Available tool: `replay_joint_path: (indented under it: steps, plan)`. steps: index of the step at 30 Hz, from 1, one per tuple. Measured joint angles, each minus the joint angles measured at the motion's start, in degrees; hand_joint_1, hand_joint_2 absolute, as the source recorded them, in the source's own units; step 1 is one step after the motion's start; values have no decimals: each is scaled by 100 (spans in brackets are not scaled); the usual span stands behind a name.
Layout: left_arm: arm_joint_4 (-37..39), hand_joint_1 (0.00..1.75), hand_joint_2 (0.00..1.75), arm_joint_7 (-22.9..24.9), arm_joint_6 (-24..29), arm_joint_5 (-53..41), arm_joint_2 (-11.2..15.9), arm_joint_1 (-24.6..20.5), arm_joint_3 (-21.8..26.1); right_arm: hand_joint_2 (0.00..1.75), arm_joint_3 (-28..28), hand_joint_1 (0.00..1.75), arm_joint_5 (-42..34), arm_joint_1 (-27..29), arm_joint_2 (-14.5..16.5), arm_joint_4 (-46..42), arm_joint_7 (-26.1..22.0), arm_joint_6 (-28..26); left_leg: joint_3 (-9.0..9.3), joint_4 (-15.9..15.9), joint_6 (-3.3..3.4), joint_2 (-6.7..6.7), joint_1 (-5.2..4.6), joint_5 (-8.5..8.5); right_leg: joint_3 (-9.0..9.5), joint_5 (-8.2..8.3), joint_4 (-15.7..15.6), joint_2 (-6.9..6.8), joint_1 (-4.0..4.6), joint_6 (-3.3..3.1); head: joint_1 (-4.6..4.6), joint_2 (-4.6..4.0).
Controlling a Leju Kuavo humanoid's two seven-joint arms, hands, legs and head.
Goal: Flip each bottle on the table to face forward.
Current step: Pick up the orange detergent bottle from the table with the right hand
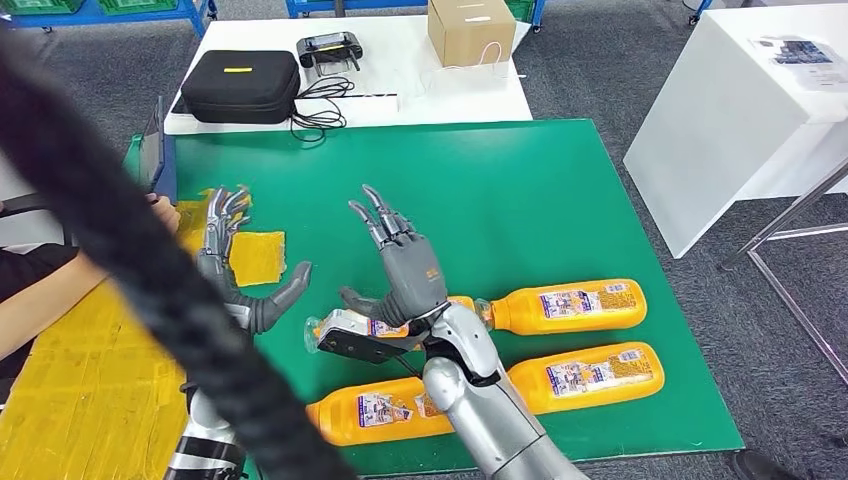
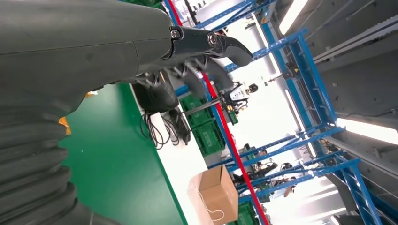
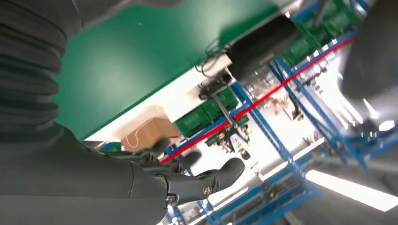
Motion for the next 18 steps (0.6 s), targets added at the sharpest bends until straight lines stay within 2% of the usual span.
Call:
replay_joint_path:
  steps: [8, 13, 18]
  plan:
    - [0, 0, 175, 3, -1, 16, 0, 0, 60, 175, 104, 0, 91, -196, -75, 448, 65, 26, -5, 1, 0, 1, -2, -2, -4, 0, 0, 0, 0, 1, -1, 0]
    - [-2, 0, 175, 8, -16, 30, 0, 5, 72, 175, 261, 0, 701, -378, -125, 788, 454, 259, -5, 0, 0, 1, -1, -1, -4, 0, 0, 1, 0, 0, 1, 0]
    - [-18, 0, 175, 10, -16, 44, 0, 28, 125, 175, 466, 0, 1050, -556, -178, 1322, 595, 501, -5, 1, 0, 1, 0, -1, -4, 0, 0, 0, 0, 0, 0, 0]
